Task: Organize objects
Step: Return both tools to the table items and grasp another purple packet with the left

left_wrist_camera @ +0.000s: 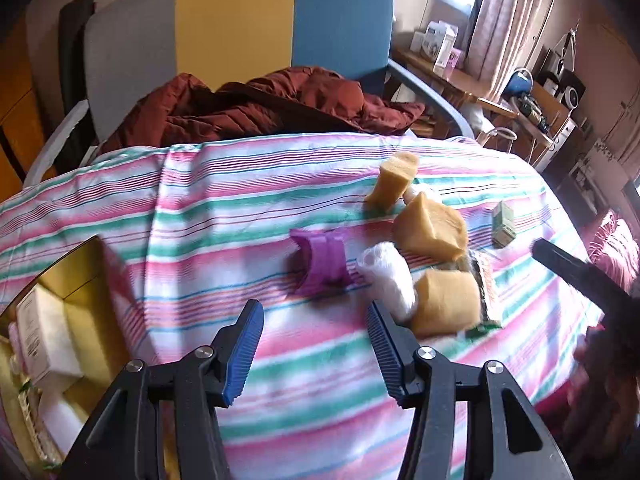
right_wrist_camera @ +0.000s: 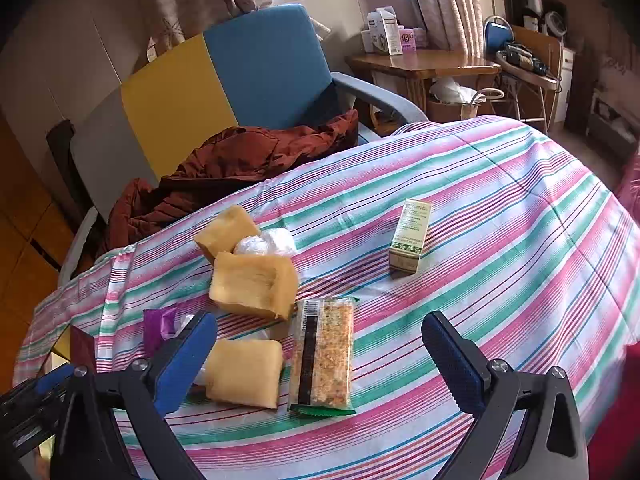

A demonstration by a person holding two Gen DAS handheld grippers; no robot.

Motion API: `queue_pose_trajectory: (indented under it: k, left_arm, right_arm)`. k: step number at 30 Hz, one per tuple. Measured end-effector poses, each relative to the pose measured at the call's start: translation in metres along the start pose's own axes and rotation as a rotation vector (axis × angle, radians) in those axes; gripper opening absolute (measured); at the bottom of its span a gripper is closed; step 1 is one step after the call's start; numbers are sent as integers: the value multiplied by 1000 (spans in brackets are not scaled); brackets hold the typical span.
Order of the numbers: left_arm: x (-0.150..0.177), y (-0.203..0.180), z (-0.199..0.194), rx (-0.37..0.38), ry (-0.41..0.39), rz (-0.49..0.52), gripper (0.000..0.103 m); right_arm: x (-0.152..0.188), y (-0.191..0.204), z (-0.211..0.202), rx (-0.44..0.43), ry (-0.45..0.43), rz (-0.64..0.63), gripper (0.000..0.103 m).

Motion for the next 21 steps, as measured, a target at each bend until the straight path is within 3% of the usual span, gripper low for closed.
queue_pose_trajectory:
  k: [11, 15, 17, 21]
  left_arm:
    - [-34, -20, 69, -59, 55, 45, 54]
    - [-37, -18, 98, -60, 115, 25, 53]
    - [-35, -14, 111, -39, 138, 6, 39]
    - [-31, 1, 109, -6, 127, -66, 35]
  right_arm:
    - [2, 6, 2, -54, 31, -3, 103]
    - [3, 7, 2, -63, 34, -6, 103]
    - [3, 8, 3, -62, 34, -8, 103]
    - [4, 14, 2, -79, 30, -39, 103]
Point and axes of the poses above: each gripper's, at about its wrist camera, not at the fingertips, and z roughly the way its jaws point, y to its left, x to its underside, the point moved 4 cm from there along z, roughly the way its jaws point, and after that the axes turned 4 degrees about -x, right-handed, at the moved point
